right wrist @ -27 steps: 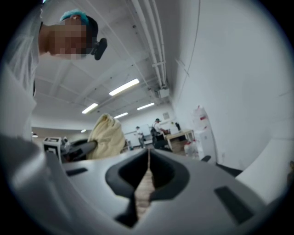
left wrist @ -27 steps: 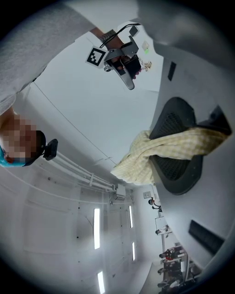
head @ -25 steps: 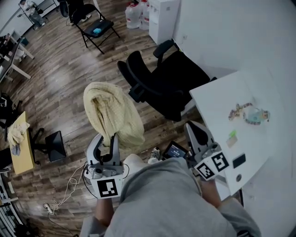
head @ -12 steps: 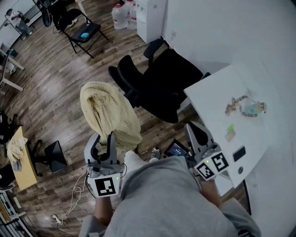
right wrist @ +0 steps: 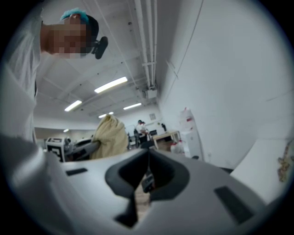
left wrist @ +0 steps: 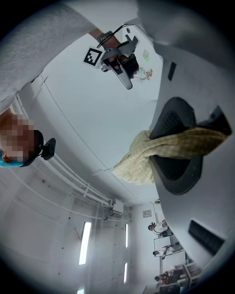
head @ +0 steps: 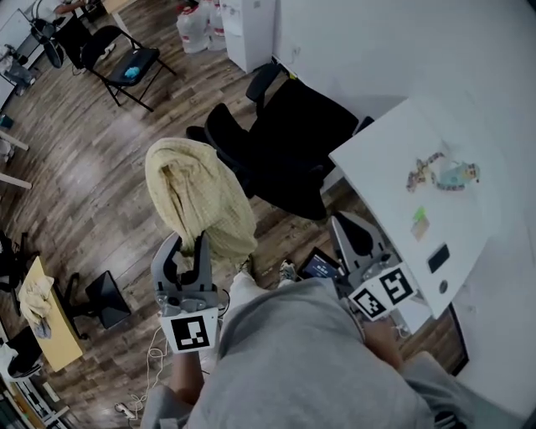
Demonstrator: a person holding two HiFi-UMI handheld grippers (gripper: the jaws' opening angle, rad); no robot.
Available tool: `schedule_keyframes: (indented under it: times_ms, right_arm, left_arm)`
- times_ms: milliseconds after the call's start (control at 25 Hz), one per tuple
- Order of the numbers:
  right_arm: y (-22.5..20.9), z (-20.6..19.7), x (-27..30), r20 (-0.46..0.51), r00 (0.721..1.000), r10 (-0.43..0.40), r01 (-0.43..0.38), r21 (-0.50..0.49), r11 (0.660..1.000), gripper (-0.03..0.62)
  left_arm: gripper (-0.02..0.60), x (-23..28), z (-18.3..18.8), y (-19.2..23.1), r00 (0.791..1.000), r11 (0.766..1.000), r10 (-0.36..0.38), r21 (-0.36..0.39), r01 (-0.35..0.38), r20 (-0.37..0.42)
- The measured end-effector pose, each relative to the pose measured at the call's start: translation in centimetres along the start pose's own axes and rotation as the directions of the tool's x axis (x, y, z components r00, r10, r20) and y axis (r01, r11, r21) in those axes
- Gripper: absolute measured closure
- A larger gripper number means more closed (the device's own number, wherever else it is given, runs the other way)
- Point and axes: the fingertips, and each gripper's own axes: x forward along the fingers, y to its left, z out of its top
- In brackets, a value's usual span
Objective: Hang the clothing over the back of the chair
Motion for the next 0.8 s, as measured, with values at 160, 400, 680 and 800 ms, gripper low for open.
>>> schedule_keyframes:
  times_ms: [160,400,680,800]
  right_arm:
    - [0.3,-0.3,0.5,0.001,0.999,-0.032,0.032,0.007,0.999,0.559]
    - [0.9,-0.5,1.2,0.02,0.996,-0.084,0.084,0.017,0.996,0.559]
    - [0.5,-0.9,0.8,0.034,0.986,-0.163,0.162,0.043,0.986,0.559]
    - [0.5,-0.9,0.8,0.044,0.98,-0.193,0.191,0.049,0.98,0.559]
  left_arm:
    - [0.46,0.7,-0.5,0.5,0.999,0.999,-0.036,-0.012,0.036,0.007]
    - [0.46,1.9,-0.8,1.2,0.994,0.995,-0.102,-0.008,0.102,0.025]
    - [0.46,3.7,-1.0,1.5,0.983,0.985,-0.174,-0.003,0.174,0.05]
    - [0.46,4.4,-1.0,1.5,0.977,0.979,-0.205,-0.002,0.205,0.061]
